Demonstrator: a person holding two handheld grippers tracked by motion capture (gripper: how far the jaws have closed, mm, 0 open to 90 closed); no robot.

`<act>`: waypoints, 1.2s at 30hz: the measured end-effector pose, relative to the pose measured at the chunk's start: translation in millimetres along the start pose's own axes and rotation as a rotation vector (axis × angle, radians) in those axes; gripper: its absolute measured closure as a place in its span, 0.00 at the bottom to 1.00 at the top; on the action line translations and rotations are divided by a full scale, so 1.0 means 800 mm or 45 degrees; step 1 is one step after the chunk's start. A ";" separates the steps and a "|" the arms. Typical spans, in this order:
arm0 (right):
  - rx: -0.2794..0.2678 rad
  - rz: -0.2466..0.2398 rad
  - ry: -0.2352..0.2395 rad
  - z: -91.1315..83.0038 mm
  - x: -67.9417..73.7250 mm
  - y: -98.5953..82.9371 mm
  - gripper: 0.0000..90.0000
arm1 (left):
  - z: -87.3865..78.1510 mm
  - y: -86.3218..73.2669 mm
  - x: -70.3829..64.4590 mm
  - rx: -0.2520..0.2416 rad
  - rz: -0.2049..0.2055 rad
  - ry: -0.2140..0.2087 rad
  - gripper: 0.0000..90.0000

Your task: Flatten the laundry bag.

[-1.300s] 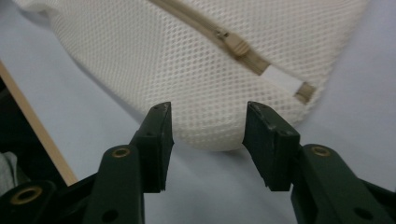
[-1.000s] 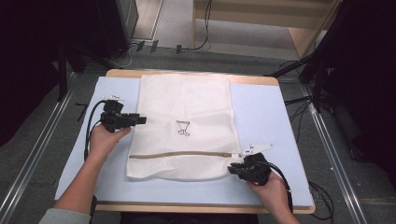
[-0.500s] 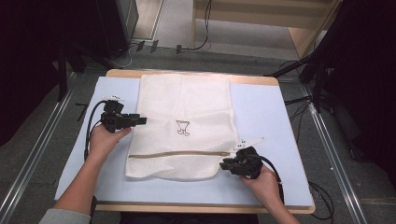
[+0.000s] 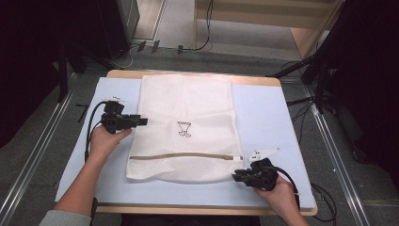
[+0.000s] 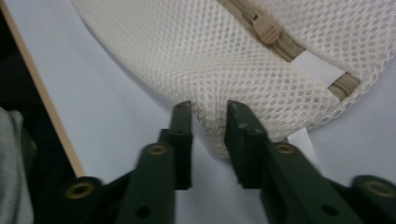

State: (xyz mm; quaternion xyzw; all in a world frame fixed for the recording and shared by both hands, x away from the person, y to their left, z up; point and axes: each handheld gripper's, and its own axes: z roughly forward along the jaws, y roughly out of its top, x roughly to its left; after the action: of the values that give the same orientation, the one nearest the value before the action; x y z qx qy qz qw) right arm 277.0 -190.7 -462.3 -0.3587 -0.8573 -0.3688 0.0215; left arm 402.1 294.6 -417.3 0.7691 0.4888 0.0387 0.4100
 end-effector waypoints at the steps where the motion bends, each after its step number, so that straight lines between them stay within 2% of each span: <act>1: -0.023 0.019 0.005 -0.003 -0.002 0.001 0.75 | 0.000 0.000 0.000 -0.003 0.007 -0.003 0.57; 3: -0.092 0.022 0.002 -0.014 -0.003 0.002 0.76 | -0.001 0.000 -0.002 -0.014 0.009 -0.006 0.57; 6: -0.176 0.048 -0.030 -0.028 -0.004 0.003 0.85 | -0.001 0.001 -0.002 -0.018 0.010 -0.011 0.57; 11: -0.132 0.098 -0.115 -0.028 -0.013 -0.006 0.85 | -0.001 0.000 -0.003 -0.016 0.010 -0.010 0.56; 12: -0.130 0.106 -0.123 -0.027 -0.014 -0.006 0.81 | -0.001 0.001 -0.002 -0.018 0.012 -0.011 0.57; 14: -0.116 0.102 -0.143 -0.020 -0.017 -0.003 0.77 | 0.000 0.000 -0.003 -0.015 0.011 -0.011 0.57; 19: -0.080 0.043 -0.133 -0.001 -0.014 0.005 0.87 | 0.002 0.002 -0.010 -0.014 0.023 -0.031 0.58; 24: -0.031 -0.013 -0.152 0.008 -0.017 0.004 0.96 | 0.008 0.006 -0.031 0.005 0.074 -0.078 0.63; 26: -0.031 -0.014 -0.147 0.008 -0.019 0.002 1.00 | 0.012 0.006 -0.042 0.021 0.088 -0.110 0.63; 29: -0.019 0.000 -0.139 0.009 -0.022 0.004 1.00 | 0.017 0.007 -0.060 0.029 0.132 -0.127 0.62; 30: -0.025 0.015 -0.138 0.007 -0.023 0.007 1.00 | 0.018 0.008 -0.066 0.027 0.141 -0.140 0.62; 32: -0.068 -0.002 -0.179 0.002 -0.026 0.015 1.00 | 0.022 0.009 -0.077 0.031 0.160 -0.159 0.62; 34: -0.101 0.022 -0.182 0.002 -0.034 0.023 1.00 | 0.027 0.010 -0.087 0.041 0.177 -0.173 0.62; 36: -0.101 0.039 -0.175 0.007 -0.039 0.029 1.00 | 0.032 0.010 -0.094 0.049 0.183 -0.185 0.61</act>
State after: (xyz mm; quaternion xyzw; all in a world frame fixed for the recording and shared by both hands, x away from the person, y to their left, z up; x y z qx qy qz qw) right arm 315.7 -194.5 -461.6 -0.3967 -0.8358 -0.3767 -0.0461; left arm 380.5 218.8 -402.7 0.8107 0.4019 0.0026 0.4257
